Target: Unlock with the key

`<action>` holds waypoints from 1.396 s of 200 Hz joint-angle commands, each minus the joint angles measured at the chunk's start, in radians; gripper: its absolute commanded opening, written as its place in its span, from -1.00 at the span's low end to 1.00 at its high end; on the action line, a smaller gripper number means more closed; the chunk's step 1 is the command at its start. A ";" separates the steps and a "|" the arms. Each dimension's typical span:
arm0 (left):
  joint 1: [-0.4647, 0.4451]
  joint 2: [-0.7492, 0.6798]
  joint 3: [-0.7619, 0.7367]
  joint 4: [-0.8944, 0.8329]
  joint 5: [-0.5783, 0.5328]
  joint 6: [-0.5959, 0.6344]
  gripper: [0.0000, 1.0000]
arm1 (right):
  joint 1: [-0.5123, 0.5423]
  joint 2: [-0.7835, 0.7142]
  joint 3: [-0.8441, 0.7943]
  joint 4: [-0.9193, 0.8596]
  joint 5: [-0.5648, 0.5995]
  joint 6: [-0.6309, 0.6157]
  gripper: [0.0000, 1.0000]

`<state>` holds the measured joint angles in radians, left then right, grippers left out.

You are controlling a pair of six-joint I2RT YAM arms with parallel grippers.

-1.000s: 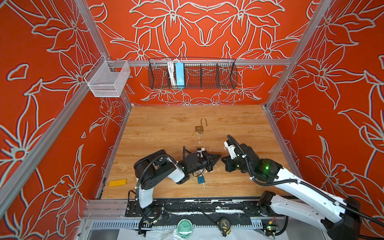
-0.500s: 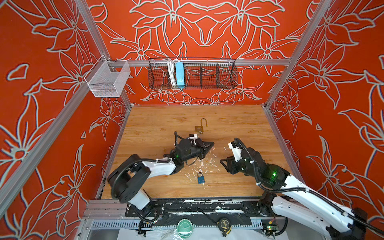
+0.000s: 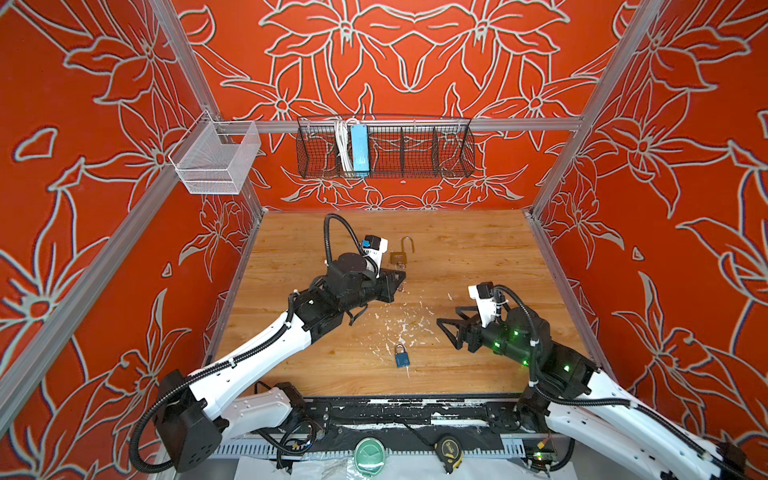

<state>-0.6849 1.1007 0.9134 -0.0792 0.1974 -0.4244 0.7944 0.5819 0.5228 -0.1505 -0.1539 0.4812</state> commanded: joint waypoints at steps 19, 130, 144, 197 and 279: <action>0.005 -0.159 -0.155 0.225 0.173 0.291 -1.00 | 0.002 0.046 -0.022 0.315 -0.186 -0.020 0.77; 0.005 -0.159 -0.212 0.409 0.370 0.159 -1.00 | 0.006 0.241 0.037 0.509 -0.346 0.005 0.46; 0.005 -0.158 -0.214 0.410 0.376 0.152 -1.00 | 0.005 0.253 0.041 0.514 -0.361 0.008 0.41; 0.005 -0.136 -0.205 0.435 0.411 0.118 -1.00 | 0.005 0.292 0.061 0.546 -0.378 0.010 0.19; 0.005 -0.122 -0.193 0.447 0.430 0.108 -1.00 | 0.009 0.365 0.104 0.555 -0.439 0.016 0.00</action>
<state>-0.6830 0.9771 0.6880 0.3248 0.6064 -0.3149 0.7944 0.9352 0.5941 0.3744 -0.5549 0.4908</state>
